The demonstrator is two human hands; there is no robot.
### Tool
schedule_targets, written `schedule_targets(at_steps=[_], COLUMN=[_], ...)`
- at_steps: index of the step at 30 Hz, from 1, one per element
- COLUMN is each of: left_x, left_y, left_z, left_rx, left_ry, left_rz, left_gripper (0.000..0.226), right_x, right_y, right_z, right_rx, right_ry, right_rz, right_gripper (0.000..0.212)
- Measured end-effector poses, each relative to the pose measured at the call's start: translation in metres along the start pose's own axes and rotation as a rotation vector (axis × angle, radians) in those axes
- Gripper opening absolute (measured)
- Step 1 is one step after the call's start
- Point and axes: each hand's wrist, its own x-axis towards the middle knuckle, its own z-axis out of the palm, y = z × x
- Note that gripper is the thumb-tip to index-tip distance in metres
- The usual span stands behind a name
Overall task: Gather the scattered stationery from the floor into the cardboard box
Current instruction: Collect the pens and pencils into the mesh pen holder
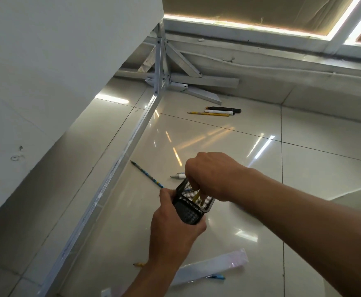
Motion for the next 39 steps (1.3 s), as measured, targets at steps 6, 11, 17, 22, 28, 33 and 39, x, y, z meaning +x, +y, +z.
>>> schedule_targets(at_steps=[6, 11, 17, 22, 28, 33, 39], left_x=[-0.006, -0.007, -0.004, 0.000, 0.005, 0.001, -0.006], left_y=[-0.007, -0.012, -0.015, -0.021, -0.026, -0.036, -0.047], left_z=[-0.004, -0.011, -0.014, -0.017, -0.040, -0.055, -0.046], left_rx=[-0.035, -0.028, -0.034, -0.063, -0.128, -0.140, -0.121], left_ry=[-0.029, -0.024, -0.027, -0.008, 0.051, 0.103, 0.188], left_rz=[-0.049, -0.065, -0.105, -0.115, -0.149, -0.209, -0.212], left_gripper=[0.079, 0.075, 0.075, 0.075, 0.075, 0.079, 0.079], right_x=[0.014, 0.028, 0.034, 0.059, 0.071, 0.062, 0.061], right_y=[-0.014, -0.023, -0.019, 0.003, 0.036, 0.018, -0.008], right_z=[0.004, 0.004, 0.007, 0.005, 0.021, 0.083, 0.142], right_rx=[0.018, -0.066, 0.104, 0.364, 0.350, 0.312, 0.323], right_ry=[-0.132, -0.076, -0.102, 0.109, 0.249, 0.041, 0.158], right_rz=[-0.066, -0.123, -0.136, -0.073, 0.183, 0.277, 0.181], right_gripper=[0.014, 0.020, 0.027, 0.018, 0.015, 0.018, 0.020])
